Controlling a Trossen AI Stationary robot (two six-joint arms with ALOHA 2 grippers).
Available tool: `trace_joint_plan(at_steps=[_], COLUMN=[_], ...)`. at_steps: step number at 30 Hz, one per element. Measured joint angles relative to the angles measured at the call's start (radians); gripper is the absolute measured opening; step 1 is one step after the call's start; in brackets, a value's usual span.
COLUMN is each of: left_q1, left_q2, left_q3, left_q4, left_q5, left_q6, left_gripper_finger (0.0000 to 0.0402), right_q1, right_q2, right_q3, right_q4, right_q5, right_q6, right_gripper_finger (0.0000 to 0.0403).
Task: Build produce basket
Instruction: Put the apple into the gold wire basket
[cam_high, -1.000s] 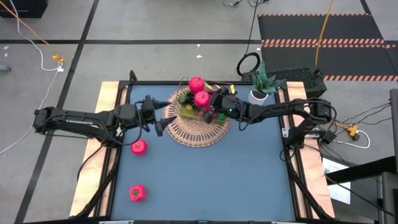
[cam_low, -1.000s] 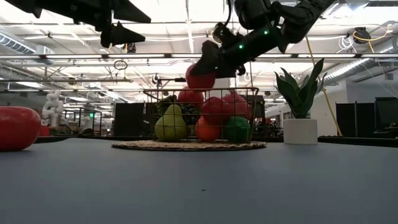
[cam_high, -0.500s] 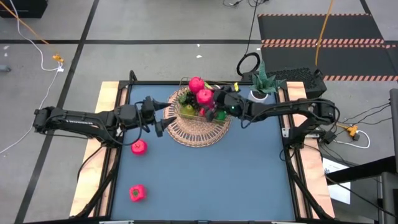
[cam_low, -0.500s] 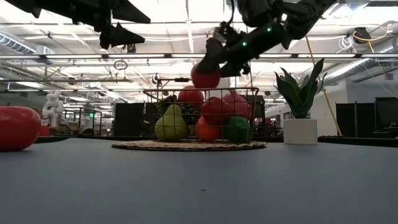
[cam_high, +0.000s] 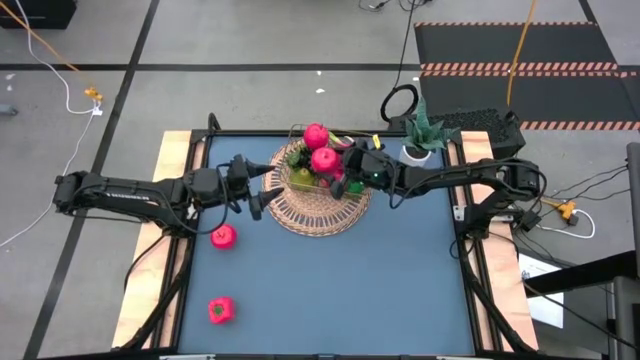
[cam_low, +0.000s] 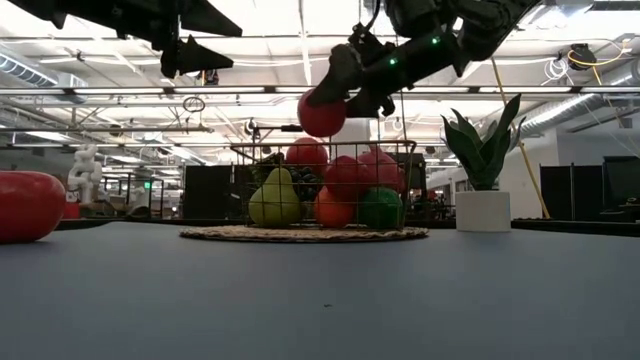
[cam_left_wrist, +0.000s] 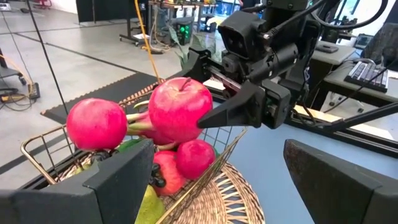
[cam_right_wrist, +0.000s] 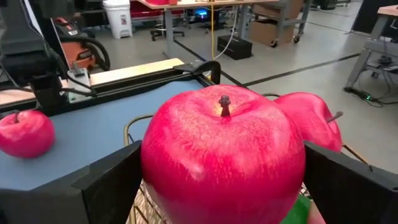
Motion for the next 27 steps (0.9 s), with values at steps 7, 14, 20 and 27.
trace_joint_plan(at_steps=[7, 14, 20, 27], left_q1=[-0.001, -0.002, -0.002, 0.020], left_q2=[0.000, 0.000, 0.000, 0.116], left_q3=[0.000, 0.000, 0.000, 0.000], left_q4=[0.000, 0.000, 0.008, 0.154], left_q5=[0.000, 0.001, 0.001, 0.033], left_q6=[0.002, 0.002, -0.002, -0.017], left_gripper_finger=[0.0358, 0.0358, 0.0358, 0.0358], right_q1=[0.004, 0.034, 0.029, 0.071], right_q2=[-0.005, -0.029, -0.035, -0.033], right_q3=[0.000, -0.001, -0.001, 0.000], right_q4=[0.000, -0.037, -0.049, -0.019], right_q5=[-0.055, 0.094, 0.055, -0.106], right_q6=[0.056, -0.053, 0.000, -0.345], right_gripper_finger=[0.0397, 0.0398, 0.0399, 0.0397])
